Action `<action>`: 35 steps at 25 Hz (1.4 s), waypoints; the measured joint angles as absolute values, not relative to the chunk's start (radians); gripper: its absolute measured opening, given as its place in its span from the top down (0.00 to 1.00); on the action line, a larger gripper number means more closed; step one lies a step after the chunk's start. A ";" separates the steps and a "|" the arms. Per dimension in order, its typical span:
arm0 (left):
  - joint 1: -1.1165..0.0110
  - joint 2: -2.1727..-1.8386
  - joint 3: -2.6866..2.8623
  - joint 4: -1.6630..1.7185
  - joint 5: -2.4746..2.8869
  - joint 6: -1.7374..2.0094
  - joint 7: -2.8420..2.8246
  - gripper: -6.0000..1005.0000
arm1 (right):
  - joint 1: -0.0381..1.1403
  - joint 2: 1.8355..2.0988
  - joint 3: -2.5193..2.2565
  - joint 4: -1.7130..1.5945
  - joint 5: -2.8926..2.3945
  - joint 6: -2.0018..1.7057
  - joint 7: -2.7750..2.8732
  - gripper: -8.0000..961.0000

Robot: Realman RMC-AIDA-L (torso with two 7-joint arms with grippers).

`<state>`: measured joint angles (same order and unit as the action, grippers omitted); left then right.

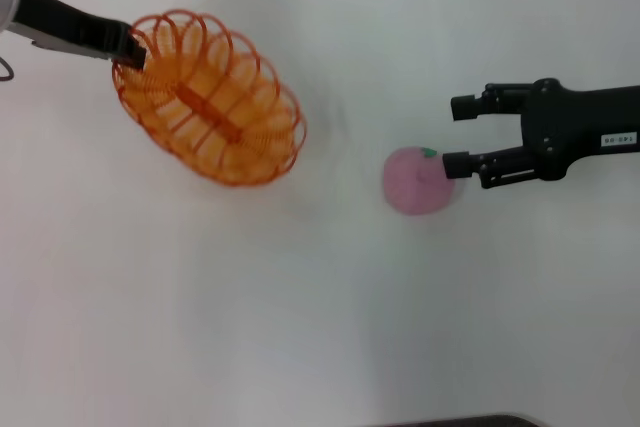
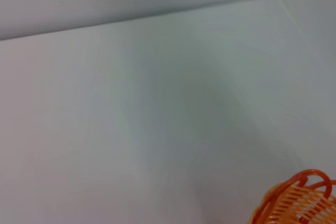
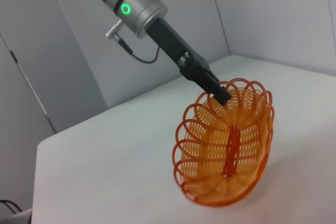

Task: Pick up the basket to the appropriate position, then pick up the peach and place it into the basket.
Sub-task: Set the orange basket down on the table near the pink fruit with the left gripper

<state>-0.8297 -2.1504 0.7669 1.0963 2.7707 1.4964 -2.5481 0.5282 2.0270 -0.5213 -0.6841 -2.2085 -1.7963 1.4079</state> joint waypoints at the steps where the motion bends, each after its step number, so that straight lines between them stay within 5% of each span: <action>1: -0.825 -2.153 0.746 1.097 2.762 1.492 -2.568 0.93 | 0.529 2.024 -0.520 -0.684 -2.207 -1.797 1.408 0.05; 10: -0.707 -2.174 0.742 1.088 2.713 1.358 -2.806 0.93 | 0.562 1.985 -0.528 -0.688 -2.207 -1.788 1.445 0.05; 26: -0.440 -2.176 0.957 1.086 2.426 1.183 -2.927 0.93 | 0.552 1.986 -0.521 -0.688 -2.204 -1.789 1.406 0.05; 35: -0.384 -2.171 0.985 1.112 2.320 1.288 -2.885 0.66 | 0.564 1.989 -0.521 -0.697 -2.180 -1.795 1.466 0.05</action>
<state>-0.3842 -2.1710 0.9853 1.1124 2.3204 1.2879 -2.8849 0.5645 1.9894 -0.5214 -0.6969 -2.1798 -1.7954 1.4665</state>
